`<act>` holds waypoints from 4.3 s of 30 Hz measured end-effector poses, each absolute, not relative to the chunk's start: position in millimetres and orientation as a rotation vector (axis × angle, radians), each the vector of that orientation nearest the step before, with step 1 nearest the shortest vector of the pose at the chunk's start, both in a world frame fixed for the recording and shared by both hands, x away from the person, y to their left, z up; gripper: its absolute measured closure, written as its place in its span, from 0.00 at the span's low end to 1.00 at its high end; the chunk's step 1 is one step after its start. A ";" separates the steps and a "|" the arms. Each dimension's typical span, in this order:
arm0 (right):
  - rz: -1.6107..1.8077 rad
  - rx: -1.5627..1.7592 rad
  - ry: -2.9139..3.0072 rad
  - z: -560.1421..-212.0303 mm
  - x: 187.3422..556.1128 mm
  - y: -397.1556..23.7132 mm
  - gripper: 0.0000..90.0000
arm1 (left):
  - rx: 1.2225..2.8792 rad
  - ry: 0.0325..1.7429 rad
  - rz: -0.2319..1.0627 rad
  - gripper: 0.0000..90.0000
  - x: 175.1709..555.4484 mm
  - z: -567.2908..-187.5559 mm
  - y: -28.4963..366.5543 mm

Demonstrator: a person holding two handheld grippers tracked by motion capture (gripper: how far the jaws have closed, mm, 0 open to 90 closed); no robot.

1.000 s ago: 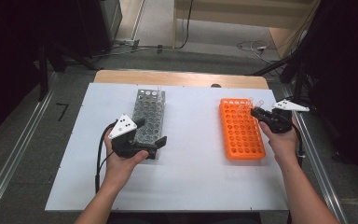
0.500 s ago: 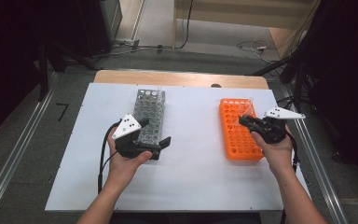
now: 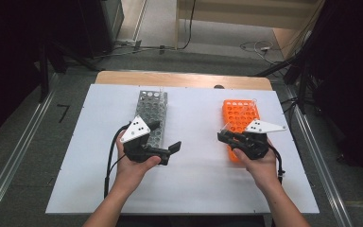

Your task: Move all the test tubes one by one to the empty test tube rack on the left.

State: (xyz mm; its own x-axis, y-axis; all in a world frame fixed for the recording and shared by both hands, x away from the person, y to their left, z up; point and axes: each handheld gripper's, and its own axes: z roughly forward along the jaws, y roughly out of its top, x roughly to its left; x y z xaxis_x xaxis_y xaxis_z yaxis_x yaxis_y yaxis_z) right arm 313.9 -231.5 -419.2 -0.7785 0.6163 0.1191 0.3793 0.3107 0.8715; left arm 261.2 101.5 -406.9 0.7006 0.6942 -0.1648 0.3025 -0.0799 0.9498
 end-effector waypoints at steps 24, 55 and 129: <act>1.435 0.732 2.524 -429.3 283.1 -166.4 0.83 | 1.759 0.709 0.302 0.48 253.2 -409.8 59.6; 1.498 0.645 2.523 -425.6 274.0 -163.3 0.50 | 1.745 0.710 0.378 0.83 253.3 -409.4 62.1; 1.472 0.897 2.358 -441.0 266.8 -312.0 0.00 | 1.569 1.033 0.722 0.83 409.9 -416.2 121.2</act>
